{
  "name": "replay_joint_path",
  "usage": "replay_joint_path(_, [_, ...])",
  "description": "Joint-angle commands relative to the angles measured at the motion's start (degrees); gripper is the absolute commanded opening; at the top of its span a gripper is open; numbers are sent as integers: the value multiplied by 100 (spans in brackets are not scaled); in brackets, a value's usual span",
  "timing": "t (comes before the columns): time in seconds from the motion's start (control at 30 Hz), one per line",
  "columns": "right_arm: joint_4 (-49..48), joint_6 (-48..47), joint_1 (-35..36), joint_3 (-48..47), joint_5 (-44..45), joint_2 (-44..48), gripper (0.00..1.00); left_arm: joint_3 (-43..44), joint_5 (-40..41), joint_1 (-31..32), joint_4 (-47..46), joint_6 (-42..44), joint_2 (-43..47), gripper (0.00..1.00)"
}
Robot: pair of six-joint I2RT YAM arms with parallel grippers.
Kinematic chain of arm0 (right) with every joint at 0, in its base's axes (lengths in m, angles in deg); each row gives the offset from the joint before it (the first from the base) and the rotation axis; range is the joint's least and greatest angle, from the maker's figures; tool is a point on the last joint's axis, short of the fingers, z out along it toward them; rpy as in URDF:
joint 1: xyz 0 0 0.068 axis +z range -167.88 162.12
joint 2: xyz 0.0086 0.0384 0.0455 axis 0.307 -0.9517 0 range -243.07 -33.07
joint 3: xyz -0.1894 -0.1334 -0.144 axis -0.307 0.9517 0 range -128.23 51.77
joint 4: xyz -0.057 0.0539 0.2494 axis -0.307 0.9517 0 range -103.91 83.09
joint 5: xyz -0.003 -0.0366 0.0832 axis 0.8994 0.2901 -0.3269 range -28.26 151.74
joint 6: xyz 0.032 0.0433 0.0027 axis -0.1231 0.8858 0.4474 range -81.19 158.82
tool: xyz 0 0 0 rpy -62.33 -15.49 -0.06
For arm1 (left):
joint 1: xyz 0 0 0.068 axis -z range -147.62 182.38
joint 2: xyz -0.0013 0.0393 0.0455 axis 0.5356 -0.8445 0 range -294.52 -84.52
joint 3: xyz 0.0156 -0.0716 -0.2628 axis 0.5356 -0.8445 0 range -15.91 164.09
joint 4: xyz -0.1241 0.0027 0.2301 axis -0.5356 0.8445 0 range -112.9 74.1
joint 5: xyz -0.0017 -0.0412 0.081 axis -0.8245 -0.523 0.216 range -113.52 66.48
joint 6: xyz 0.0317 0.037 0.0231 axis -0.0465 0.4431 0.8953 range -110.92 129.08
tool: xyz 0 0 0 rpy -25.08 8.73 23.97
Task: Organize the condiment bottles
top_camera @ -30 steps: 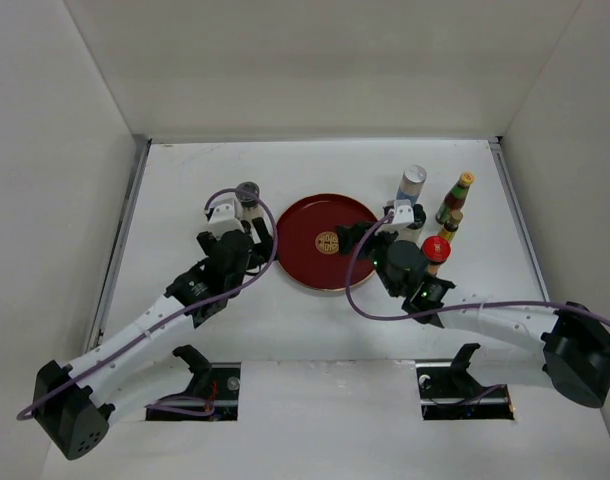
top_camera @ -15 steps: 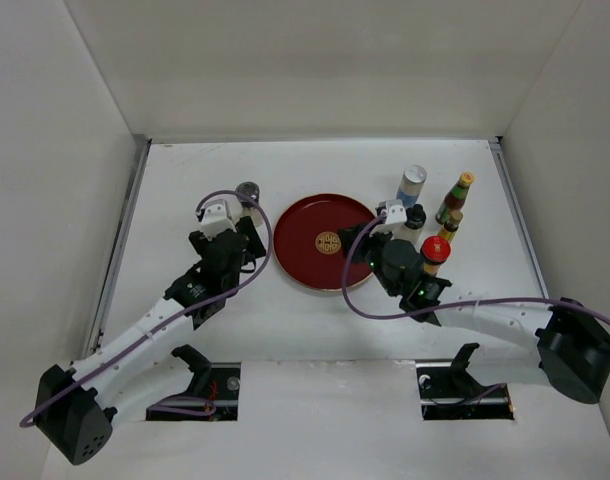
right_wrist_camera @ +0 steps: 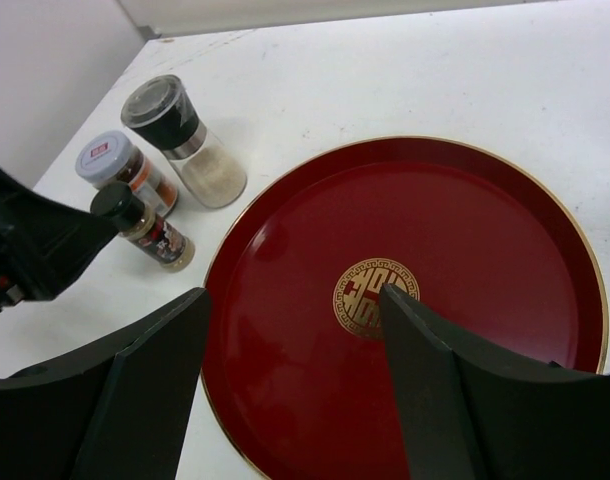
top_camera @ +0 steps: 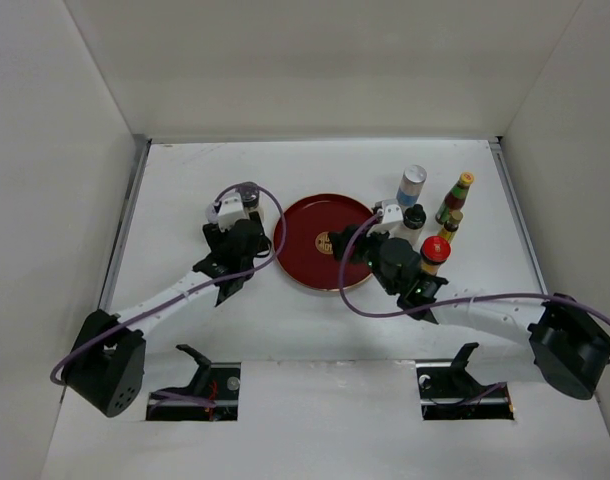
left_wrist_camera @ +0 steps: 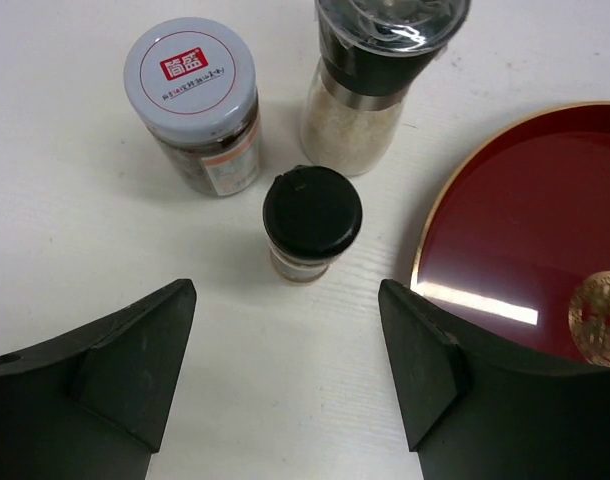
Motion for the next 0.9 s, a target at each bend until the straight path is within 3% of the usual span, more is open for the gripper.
replay_joint_path(0.0, [-370,-23,-11,-91,-127,-39,75,241,-17,-203,-799,177,-225,72])
replay_joint_path(0.2, [-370,-23,-10,-118,-144,-109,75,470,-369,-458,-1292,274,-919,68])
replay_joint_path(0.47, [-396,-23,-63,-65,-144,-92,76,673,-369,-555,-1407,274,-1386,45])
replay_joint_path(0.63, [-414,-23,-98,-65,-144,-109,76,541,-272,-450,-1319,309,-939,35])
replay_joint_path(0.87, [-510,64,-239,67,-74,31,76,795,-114,174,-1064,476,-129,33])
